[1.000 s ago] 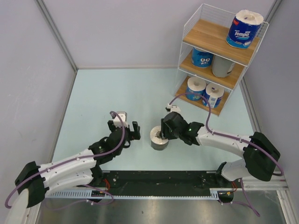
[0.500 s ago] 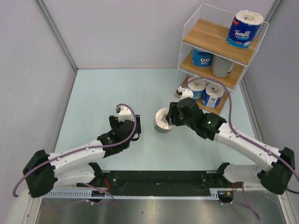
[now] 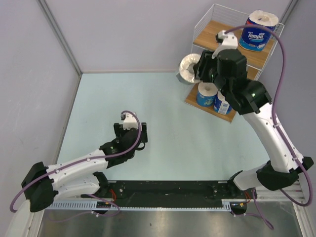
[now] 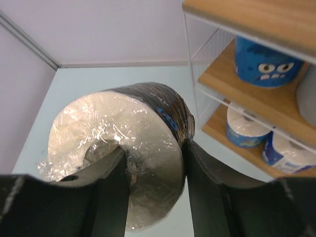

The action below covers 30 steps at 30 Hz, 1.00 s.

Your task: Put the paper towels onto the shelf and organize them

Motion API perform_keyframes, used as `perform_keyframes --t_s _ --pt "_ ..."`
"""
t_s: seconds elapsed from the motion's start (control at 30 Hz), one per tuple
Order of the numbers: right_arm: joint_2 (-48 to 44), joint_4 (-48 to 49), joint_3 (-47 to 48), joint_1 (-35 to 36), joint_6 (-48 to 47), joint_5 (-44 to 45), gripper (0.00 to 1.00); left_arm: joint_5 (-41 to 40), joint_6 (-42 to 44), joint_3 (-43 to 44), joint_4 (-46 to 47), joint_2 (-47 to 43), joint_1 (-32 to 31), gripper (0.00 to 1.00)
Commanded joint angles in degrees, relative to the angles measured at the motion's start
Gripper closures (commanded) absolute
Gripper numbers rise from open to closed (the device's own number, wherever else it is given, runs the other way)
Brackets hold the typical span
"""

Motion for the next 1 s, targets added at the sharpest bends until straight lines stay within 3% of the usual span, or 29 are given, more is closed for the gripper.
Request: perform_keyframes --t_s 0.0,0.07,0.27,0.53,0.97 --pt "6.77 -3.41 16.84 -1.46 -5.14 2.62 0.59 0.96 -1.04 -1.9 0.54 -2.66 -0.3 0.0" --pt "9.68 -5.16 25.1 -2.52 -6.46 3.68 0.6 1.58 -1.31 -2.69 0.72 -3.11 -0.3 0.0" --pt "16.37 -5.27 36.28 -9.45 -7.17 3.24 0.6 2.72 -1.58 -4.71 1.33 -3.81 -0.3 0.0" --pt "15.94 -1.58 35.51 -19.21 -5.76 0.61 0.63 3.25 -1.49 -7.97 6.96 -2.85 -0.3 0.0" --pt "17.96 0.45 36.3 -25.19 -3.92 -3.26 0.63 3.69 -1.93 -8.32 6.17 -3.2 -0.3 0.0"
